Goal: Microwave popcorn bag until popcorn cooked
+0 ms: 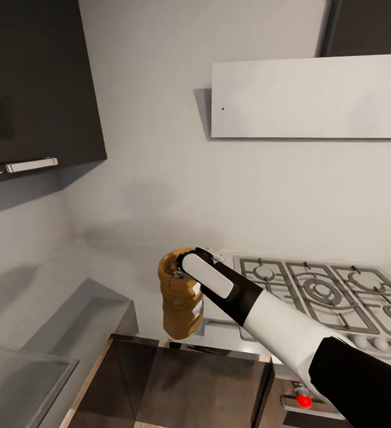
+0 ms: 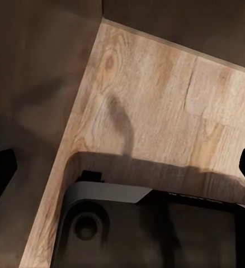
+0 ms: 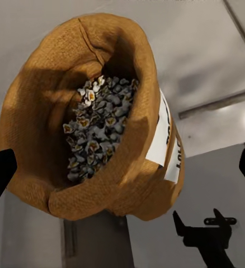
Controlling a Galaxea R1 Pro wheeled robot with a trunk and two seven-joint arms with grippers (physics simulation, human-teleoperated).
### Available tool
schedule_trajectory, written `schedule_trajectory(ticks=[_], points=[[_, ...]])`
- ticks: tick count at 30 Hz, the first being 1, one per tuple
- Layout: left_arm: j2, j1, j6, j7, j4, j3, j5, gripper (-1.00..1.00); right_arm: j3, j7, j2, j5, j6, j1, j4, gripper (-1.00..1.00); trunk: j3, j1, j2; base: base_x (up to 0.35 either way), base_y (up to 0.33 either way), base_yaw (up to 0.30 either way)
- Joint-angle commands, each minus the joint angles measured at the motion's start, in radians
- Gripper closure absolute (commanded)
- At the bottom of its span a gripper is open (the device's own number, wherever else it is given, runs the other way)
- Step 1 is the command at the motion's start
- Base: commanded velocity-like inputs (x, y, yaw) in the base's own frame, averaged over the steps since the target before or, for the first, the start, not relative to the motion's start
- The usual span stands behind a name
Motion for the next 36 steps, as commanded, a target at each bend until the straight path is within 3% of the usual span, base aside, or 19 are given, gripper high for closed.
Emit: schedule_trajectory(ticks=[1, 16, 22, 26, 30, 36], points=[[0.0, 0.0, -0.003, 0.0, 0.001, 0.003, 0.0, -1.0, 0.001, -0.005, 0.0, -0.001, 0.011, -0.001, 0.0, -1.0, -0.001, 0.001, -0.001, 0.224, 0.0, 0.0], [0.0, 0.0, -0.003, 0.001, 0.001, 0.003, 0.0, -1.0, -0.004, -0.005, 0.0, -0.006, 0.036, -0.003, 0.015, -1.0, -0.001, 0.001, -0.001, 0.063, 0.0, 0.0], [0.0, 0.0, -0.003, 0.0, 0.001, 0.003, 0.0, -1.0, -0.006, -0.002, 0.0, -0.083, 0.085, -0.008, 0.058, -1.0, -0.001, 0.001, -0.001, 0.0, 0.0, 0.0], [0.0, 0.0, -0.003, 0.0, 0.001, 0.003, 0.0, -1.0, -0.014, -0.003, 0.0, -0.094, 0.098, -0.009, 0.069, -1.0, -0.001, 0.001, -0.001, 0.0, 0.0, 0.0], [0.0, 0.0, -0.003, -0.001, 0.001, 0.003, 0.0, -1.0, -0.051, -0.003, 0.0, -0.111, 0.145, -0.009, 0.084, -1.0, -0.001, 0.001, -0.001, 0.0, 0.0, 0.0], [0.0, 0.0, -0.003, 0.0, 0.001, 0.003, 0.0, -1.0, -0.061, 0.001, 0.0, -0.12, 0.171, -0.009, 0.089, -1.0, -0.001, 0.001, -0.001, 0.0, 0.0, 0.0]])
